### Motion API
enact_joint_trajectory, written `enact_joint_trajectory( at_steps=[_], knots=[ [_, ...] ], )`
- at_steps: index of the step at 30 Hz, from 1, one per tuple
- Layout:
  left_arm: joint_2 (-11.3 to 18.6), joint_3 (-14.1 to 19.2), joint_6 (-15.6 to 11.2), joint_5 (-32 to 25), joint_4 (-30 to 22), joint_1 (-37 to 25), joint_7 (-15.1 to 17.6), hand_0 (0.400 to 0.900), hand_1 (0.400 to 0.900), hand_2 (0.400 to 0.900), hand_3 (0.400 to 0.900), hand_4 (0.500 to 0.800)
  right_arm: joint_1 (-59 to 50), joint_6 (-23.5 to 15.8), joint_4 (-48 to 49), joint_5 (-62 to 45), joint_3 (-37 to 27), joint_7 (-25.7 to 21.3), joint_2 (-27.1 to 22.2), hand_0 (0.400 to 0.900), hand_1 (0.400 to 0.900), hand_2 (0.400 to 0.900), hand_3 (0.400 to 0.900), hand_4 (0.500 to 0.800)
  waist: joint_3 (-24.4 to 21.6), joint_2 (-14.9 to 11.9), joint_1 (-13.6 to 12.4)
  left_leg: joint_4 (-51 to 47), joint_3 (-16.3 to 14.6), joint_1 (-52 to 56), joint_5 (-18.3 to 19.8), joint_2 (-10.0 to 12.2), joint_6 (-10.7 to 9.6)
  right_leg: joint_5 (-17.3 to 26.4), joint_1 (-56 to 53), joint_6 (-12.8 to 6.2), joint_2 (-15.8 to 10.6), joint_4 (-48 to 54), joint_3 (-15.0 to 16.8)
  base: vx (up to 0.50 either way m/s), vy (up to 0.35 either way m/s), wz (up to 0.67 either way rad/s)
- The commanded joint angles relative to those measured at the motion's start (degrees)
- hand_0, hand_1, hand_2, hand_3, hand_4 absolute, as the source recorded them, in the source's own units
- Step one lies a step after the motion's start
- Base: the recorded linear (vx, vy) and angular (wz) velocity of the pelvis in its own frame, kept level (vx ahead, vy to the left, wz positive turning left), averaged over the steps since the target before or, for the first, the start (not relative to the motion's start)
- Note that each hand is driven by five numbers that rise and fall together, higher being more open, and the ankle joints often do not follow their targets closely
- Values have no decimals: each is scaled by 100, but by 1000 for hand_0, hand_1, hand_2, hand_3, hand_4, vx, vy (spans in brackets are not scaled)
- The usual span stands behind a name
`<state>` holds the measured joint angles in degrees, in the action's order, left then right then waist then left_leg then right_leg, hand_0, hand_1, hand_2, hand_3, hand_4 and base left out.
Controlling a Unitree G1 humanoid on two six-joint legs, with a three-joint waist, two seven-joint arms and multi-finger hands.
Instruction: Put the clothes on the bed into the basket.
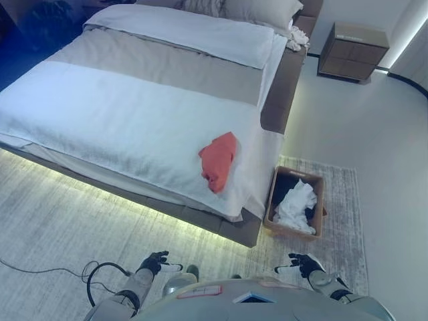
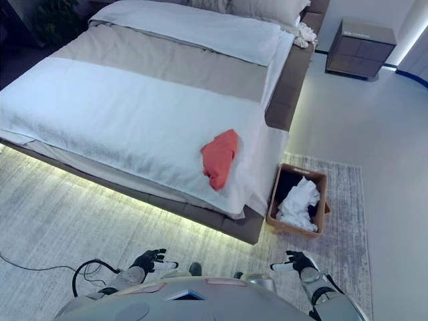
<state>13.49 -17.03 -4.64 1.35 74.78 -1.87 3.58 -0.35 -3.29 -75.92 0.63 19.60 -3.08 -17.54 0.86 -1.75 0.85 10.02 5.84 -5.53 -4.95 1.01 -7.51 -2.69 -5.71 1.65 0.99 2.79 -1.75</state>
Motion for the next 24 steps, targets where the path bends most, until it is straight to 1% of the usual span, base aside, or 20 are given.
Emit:
enact_joint_trajectory(
  at_steps=[1, 4, 6, 7, 8, 9, 10, 11, 12, 13, 14, 15, 16, 17, 18, 19, 21, 22, 23, 24],
  knots=[
    [46, 83, -70, -136, 31, -270, 228, 900, 900, 900, 900, 800, -203, -147, 9, -107, -68, -260, -330, 900, 900, 900, 900, 800, 267, -181, 4, 1592, -206, -744, 306, -179, 467, -81, -74, -78, 27, -44, 19, 75, -77, -1],
    [50, 135, -70, -226, 51, -245, 222, 900, 900, 900, 900, 800, -219, -125, -100, -182, -169, -302, -404, 900, 900, 900, 900, 800, 274, -120, 14, 999, -352, -1128, 290, -249, 495, -97, -155, -99, 46, 56, 6, 120, -19, -1],
    [46, 157, -78, -266, 60, -204, 255, 900, 900, 900, 900, 800, -216, -134, -113, -253, -231, -325, -404, 900, 900, 900, 900, 800, 261, -44, -36, -56, -275, -1035, -57, -204, 468, -111, -241, -136, 120, 152, 77, 220, 44, -21],
    [33, 145, -74, -262, 79, -203, 280, 900, 900, 900, 900, 800, -218, -139, -107, -278, -244, -344, -406, 900, 900, 900, 900, 800, 249, -2, -34, -615, -258, -1067, -212, -126, 465, -150, -254, -145, 155, 181, 98, 238, 80, -23],
    [-3, 120, -83, -272, 96, -195, 298, 900, 900, 900, 900, 800, -236, -153, -85, -311, -251, -358, -415, 900, 900, 900, 900, 800, 255, 52, -32, -1193, -275, -1181, -337, -68, 419, -214, -284, -170, 183, 204, 134, 252, 96, -26],
    [-27, 104, -76, -270, 106, -195, 299, 900, 900, 900, 900, 800, -264, -158, -57, -313, -230, -372, -419, 900, 900, 900, 900, 800, 266, 98, -45, -1502, -309, -1209, -436, -26, 355, -256, -328, -188, 204, 207, 177, 171, 70, -22],
    [-27, 104, -76, -270, 106, -195, 299, 900, 900, 900, 900, 800, -264, -158, -57, -313, -231, -372, -419, 900, 900, 900, 900, 800, 269, 95, -49, -1502, -314, -1205, -435, -27, 356, -257, -332, -189, 200, 208, 180, 250, 112, -40],
    [-47, 132, -81, -250, 126, -159, 304, 900, 900, 900, 900, 800, -304, -181, 12, -314, -188, -362, -400, 900, 900, 900, 900, 800, 239, 170, -52, -1502, -486, -1507, -447, 23, 227, -313, -402, -217, 257, 220, 294, 317, 160, -61],
    [-66, 175, -80, -245, 150, -82, 283, 900, 900, 900, 900, 800, -320, -187, 64, -308, -163, -341, -369, 900, 900, 900, 900, 800, 183, 182, -93, -1502, -584, -1404, -484, 48, 229, -390, -536, -258, 243, 221, 429, 314, 160, -60],
    [-67, 175, -80, -245, 150, -83, 283, 900, 900, 900, 900, 800, -320, -187, 64, -308, -163, -341, -370, 900, 900, 900, 900, 800, 174, 189, -94, -1502, -580, -1416, -488, 56, 227, -385, -524, -257, 251, 221, 430, 299, 159, -58],
    [-74, 215, -74, -246, 153, -9, 297, 900, 900, 900, 900, 800, -309, -179, 110, -293, -148, -323, -348, 900, 900, 900, 900, 800, 89, 196, -120, -1502, -600, -1299, -471, 66, 285, -440, -633, -289, 200, 221, 507, 440, 265, -34],
    [-35, 226, -80, -236, 173, 2, 302, 900, 900, 900, 900, 800, -265, -189, 165, -293, -146, -303, -287, 900, 900, 900, 900, 800, -44, 199, -120, -1502, -696, -1159, -751, 52, 264, -594, -830, -315, 66, 217, 513, 443, 265, -34],
    [-35, 226, -80, -236, 173, 2, 302, 900, 900, 900, 900, 800, -265, -189, 165, -293, -145, -303, -287, 900, 900, 900, 900, 800, -46, 200, -119, -1502, -696, -1161, -751, 52, 264, -593, -829, -315, 67, 217, 512, 654, 386, -24],
    [16, 231, -89, -200, 154, -34, 306, 900, 900, 900, 900, 800, -223, -165, 181, -267, -168, -266, -240, 900, 900, 900, 900, 800, -213, 83, -158, -1502, -792, -935, -744, -67, 425, -758, -934, -454, -219, -12, 468, 513, 284, -18],
    [51, 219, -92, -185, 159, -40, 305, 900, 900, 900, 900, 800, -207, -155, 172, -242, -143, -244, -198, 900, 900, 900, 900, 800, -292, 15, -170, -1502, -784, -866, -707, -120, 482, -759, -883, -508, -308, -229, 488, 675, 371, -15],
    [98, 210, -98, -150, 142, -62, 296, 900, 900, 900, 900, 800, -187, -162, 184, -225, -120, -225, -139, 900, 900, 900, 900, 800, -371, -74, -164, -1488, -838, -808, -630, -173, 538, -682, -791, -593, -403, -557, 489, 410, 228, 0],
    [183, 175, -91, -123, 58, -110, 285, 900, 900, 900, 900, 800, -197, -158, 246, -210, -85, -204, -100, 900, 900, 900, 900, 800, -433, -177, -176, -1430, -862, -716, -444, -258, 686, -352, -454, -698, -500, -1303, 558, 353, 219, -3],
    [233, 161, -85, -119, 10, -157, 272, 900, 900, 900, 900, 800, -230, -165, 310, -257, -101, -193, -94, 900, 900, 900, 900, 800, -459, -229, -184, -1426, -851, -612, -316, -360, 783, 57, -192, -785, -572, -1877, 580, 292, 246, -6],
    [272, 166, -87, -175, -79, -208, 280, 900, 900, 900, 900, 800, -300, -179, 447, -318, -117, -209, -96, 900, 900, 900, 900, 800, -402, -222, -187, -1418, -846, -544, -243, -413, 871, 596, 180, -837, -623, -2560, 509, 206, 229, 1],
    [306, 150, -71, -190, -112, -272, 285, 900, 900, 900, 900, 800, -341, -188, 560, -374, -118, -225, -88, 900, 900, 900, 900, 800, -296, -200, -152, -1439, -818, -433, -211, -442, 921, 875, 460, -828, -580, -3218, 466, 132, 246, 0]
  ],
)
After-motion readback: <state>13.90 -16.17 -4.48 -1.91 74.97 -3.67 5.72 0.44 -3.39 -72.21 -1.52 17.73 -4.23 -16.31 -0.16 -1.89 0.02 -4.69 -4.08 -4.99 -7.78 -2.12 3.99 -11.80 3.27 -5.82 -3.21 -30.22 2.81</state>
